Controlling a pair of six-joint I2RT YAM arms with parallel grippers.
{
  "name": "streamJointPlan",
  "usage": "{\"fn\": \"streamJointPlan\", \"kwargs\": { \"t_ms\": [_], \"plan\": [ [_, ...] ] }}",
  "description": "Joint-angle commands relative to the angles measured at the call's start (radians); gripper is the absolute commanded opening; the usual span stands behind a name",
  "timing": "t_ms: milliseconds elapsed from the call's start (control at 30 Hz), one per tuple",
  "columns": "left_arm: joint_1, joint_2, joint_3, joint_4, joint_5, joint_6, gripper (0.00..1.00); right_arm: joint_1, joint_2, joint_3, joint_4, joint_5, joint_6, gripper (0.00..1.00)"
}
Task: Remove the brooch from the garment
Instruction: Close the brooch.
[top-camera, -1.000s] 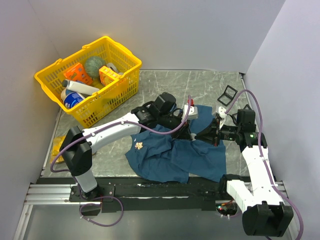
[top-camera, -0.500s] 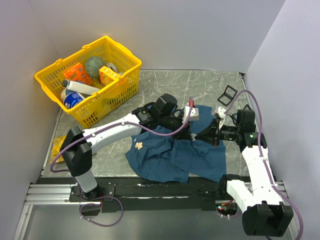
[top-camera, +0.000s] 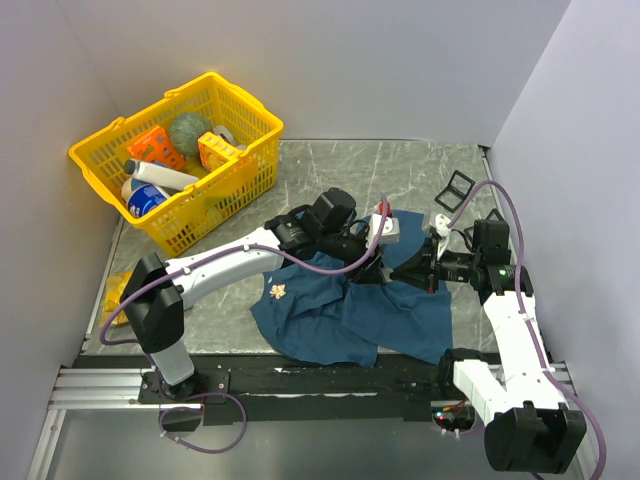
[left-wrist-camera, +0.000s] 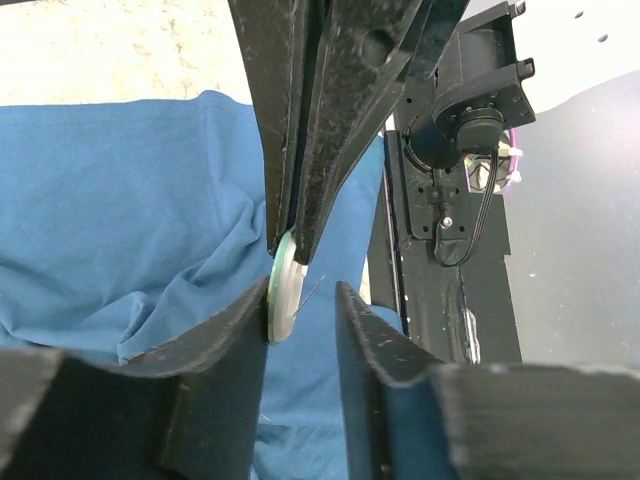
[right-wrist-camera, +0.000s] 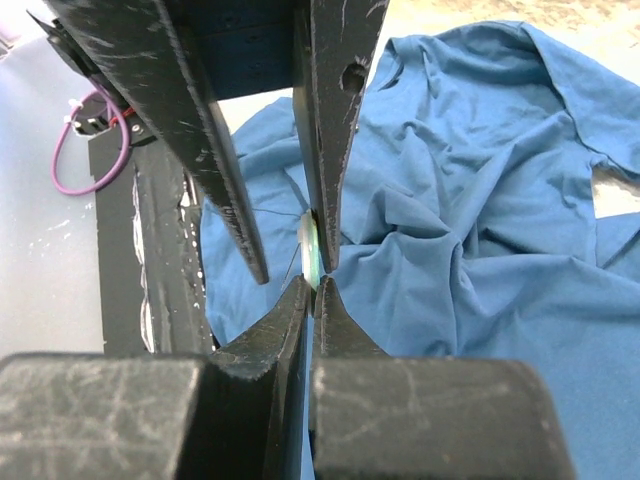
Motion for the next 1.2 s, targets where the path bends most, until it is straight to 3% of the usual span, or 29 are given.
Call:
{"fn": "streamJointPlan", "kwargs": {
  "t_ms": [0, 200, 800, 1167],
  "plan": [
    [-0.009, -0.015, 0.052, 0.020, 0.014, 0.009, 0.46, -0.006, -0.003, -0.006, 0.020, 0.007, 0.007, 0.00],
    [-0.011, -0.013, 0.056, 0.016, 0.009, 0.010, 0.62, -0.006, -0.003, -0.006, 0.023, 0.010, 0.011, 0.00],
    [-0.006, -0.031, 0.084, -0.039, 0.075, 0.052, 0.97, -0.007, -0.003, -0.009, 0.031, 0.019, 0.019, 0.00],
    [0.000, -0.044, 0.075, -0.032, 0.051, 0.052, 0.99, -0.009, -0.006, -0.011, 0.042, 0.023, 0.030, 0.00]
  ]
}}
